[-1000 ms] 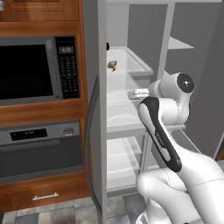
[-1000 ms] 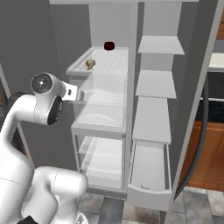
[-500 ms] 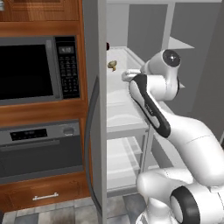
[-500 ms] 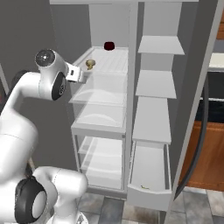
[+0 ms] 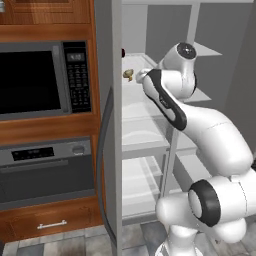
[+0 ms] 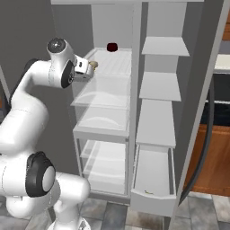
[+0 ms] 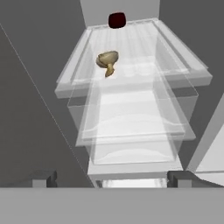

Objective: Take the pear and mushroom from the fridge shelf and place them in the freezer drawer to begin freezing them.

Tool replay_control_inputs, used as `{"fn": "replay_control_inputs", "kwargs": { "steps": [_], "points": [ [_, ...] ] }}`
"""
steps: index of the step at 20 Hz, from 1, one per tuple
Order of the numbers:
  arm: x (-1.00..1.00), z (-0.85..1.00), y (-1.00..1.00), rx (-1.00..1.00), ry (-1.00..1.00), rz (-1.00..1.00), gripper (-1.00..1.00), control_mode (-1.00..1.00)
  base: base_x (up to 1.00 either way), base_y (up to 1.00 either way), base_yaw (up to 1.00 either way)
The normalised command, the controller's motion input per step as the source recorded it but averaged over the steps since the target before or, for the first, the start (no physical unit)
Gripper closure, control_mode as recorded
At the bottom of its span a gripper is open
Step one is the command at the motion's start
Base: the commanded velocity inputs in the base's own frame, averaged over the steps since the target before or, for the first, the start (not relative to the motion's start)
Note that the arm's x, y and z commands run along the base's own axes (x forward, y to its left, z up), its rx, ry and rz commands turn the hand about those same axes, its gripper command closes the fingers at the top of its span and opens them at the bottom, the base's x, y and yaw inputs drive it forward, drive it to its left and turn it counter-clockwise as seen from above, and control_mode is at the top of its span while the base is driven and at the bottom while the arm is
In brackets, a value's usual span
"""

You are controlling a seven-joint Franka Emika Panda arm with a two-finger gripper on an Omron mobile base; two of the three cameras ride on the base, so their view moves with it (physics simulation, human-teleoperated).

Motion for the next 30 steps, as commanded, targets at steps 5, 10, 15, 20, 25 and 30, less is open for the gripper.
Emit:
{"fn": "replay_control_inputs", "kwargs": {
  "steps": [5,10,15,20,25,30],
  "points": [
    [0.69,-0.06,0.00,0.00,0.00,-0.01,-1.00,-1.00,0.00,0.00,0.00],
    [0.77,-0.14,0.08,-0.01,0.00,0.00,-1.00,-1.00,0.00,0.00,0.00],
    [0.75,-0.07,0.08,0.00,0.00,0.00,-1.00,-1.00,0.00,0.00,0.00],
    [0.57,-0.15,0.06,0.00,0.03,0.00,-1.00,-1.00,0.00,0.00,0.00],
    [0.42,-0.29,0.00,0.00,0.15,0.00,-1.00,-1.00,0.00,0.00,0.00],
    [0.59,-0.08,0.03,0.00,0.08,0.00,-1.00,-1.00,0.00,0.00,0.00]
  ]
}}
